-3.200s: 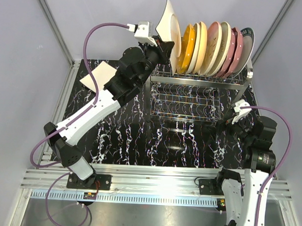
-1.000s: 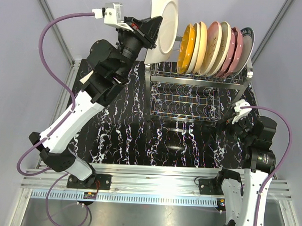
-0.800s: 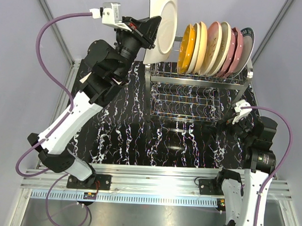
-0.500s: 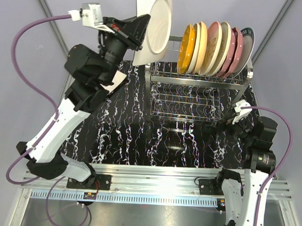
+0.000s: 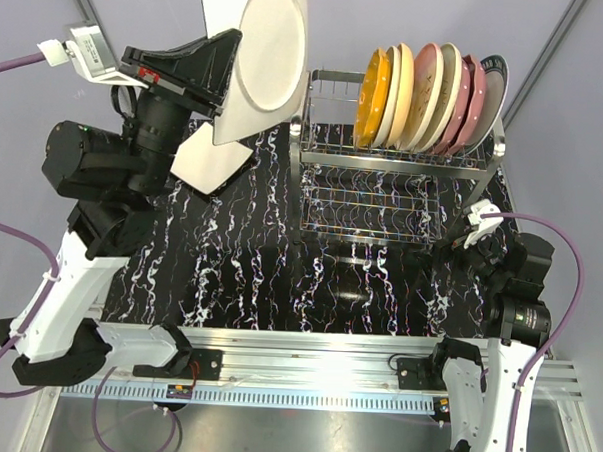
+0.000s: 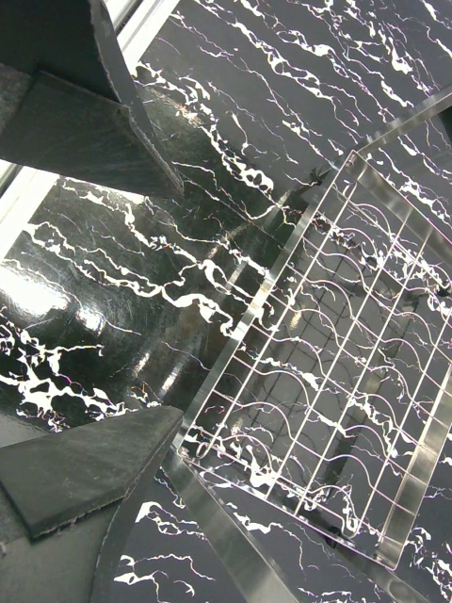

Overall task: Unload the plates from the dish rack
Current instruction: Place the plate on the table

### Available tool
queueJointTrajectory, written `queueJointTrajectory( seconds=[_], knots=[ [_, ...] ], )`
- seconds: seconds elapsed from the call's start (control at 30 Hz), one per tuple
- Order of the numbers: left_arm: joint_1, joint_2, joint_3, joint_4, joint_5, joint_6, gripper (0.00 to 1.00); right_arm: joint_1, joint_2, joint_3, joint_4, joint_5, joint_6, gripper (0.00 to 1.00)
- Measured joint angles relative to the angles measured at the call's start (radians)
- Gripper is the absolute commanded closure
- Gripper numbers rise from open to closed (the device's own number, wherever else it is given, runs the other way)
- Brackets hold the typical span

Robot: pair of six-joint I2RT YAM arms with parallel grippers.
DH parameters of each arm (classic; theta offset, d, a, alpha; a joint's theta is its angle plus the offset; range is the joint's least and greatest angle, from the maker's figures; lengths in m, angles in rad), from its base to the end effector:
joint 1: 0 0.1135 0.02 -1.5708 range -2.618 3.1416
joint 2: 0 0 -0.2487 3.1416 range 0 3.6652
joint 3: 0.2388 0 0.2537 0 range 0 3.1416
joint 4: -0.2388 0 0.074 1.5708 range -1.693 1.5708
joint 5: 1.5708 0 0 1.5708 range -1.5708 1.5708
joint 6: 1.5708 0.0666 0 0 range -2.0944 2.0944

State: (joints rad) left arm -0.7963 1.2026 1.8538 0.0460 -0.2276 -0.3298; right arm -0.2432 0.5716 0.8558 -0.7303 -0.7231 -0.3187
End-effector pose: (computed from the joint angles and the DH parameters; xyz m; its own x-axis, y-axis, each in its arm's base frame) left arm 0.1483 -0.1300 0.6318 0.2385 -0.6949 -0.6784 0.6898 0.6130 -0.3853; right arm 0.1488 0.0085 0.3213 -0.2727 -0.1744 -0.9462 -0.5100 0.8601 -0.0115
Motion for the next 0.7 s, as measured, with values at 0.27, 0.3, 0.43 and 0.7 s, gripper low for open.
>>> queueJointTrajectory(
  seconds=[0.27,0.3,0.43,0.7],
  knots=[
    [0.0,-0.021,-0.02,-0.051,-0.014,0.066,1.0,0.0,0.0,0.0,0.0,0.0,0.0,0.0],
    [0.0,-0.024,-0.027,-0.056,-0.019,0.075,1.0,0.0,0.0,0.0,0.0,0.0,0.0,0.0],
    [0.0,-0.035,-0.061,-0.076,-0.038,0.116,1.0,0.0,0.0,-0.002,0.0,-0.001,0.0,0.0],
    [0.0,-0.058,-0.095,-0.158,-0.074,0.22,1.0,0.0,0.006,-0.006,0.0,-0.004,0.0,0.0]
  ],
)
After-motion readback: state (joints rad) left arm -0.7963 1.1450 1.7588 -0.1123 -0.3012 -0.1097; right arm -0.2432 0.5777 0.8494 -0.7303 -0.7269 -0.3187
